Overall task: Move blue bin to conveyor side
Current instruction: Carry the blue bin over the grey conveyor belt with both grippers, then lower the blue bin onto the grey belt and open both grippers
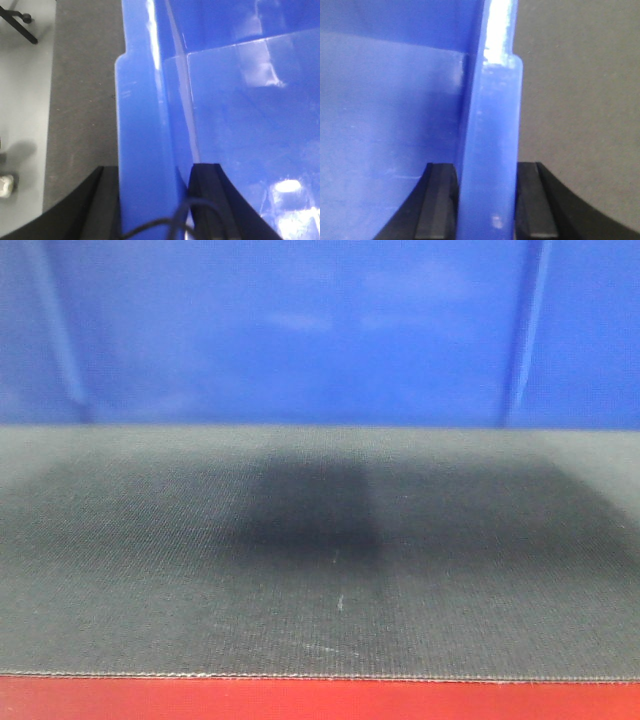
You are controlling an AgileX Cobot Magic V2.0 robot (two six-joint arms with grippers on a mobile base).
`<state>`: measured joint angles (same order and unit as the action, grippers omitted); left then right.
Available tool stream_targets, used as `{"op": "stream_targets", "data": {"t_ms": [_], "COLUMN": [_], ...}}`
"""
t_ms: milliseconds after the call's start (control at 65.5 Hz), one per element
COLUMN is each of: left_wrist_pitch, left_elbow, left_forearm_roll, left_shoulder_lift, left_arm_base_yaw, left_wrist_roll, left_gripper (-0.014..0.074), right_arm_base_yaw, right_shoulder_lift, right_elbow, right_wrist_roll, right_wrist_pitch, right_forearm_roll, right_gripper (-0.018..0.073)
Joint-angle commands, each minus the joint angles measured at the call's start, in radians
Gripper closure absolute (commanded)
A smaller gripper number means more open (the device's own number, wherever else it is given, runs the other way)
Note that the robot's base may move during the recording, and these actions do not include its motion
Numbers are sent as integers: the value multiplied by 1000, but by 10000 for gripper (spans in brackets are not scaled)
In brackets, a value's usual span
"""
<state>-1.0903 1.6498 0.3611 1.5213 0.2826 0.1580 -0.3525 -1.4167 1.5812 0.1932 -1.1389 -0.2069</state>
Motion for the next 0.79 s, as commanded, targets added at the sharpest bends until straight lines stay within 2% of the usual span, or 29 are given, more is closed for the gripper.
{"op": "stream_targets", "data": {"t_ms": [0,137,229,321,473,580,702,778], "left_wrist_pitch": [127,129,146,172,181,184,191,202], "left_elbow": [20,20,20,20,20,20,20,20], "left_forearm_roll": [-88,-90,-90,-93,-93,-93,-93,-95], "left_shoulder_lift": [35,90,120,154,213,242,252,252], "left_arm_base_yaw": [10,-9,-19,-20,-20,-20,-20,-20], "left_wrist_roll": [-16,-16,-16,-16,-16,-16,-16,-16], "left_gripper": [616,616,616,616,566,426,188,41], "right_arm_base_yaw": [-20,-17,-17,-17,-17,-17,-15,-15], "right_shoulder_lift": [-30,-100,-147,-187,-237,-245,-246,-246], "right_elbow": [14,14,14,14,14,14,14,14], "right_wrist_roll": [-27,-27,-27,-27,-27,-27,-19,2], "right_wrist_pitch": [197,232,242,252,265,277,287,284], "right_forearm_roll": [71,70,70,70,70,70,42,13], "right_gripper": [638,636,597,517,316,185,24,0]}}
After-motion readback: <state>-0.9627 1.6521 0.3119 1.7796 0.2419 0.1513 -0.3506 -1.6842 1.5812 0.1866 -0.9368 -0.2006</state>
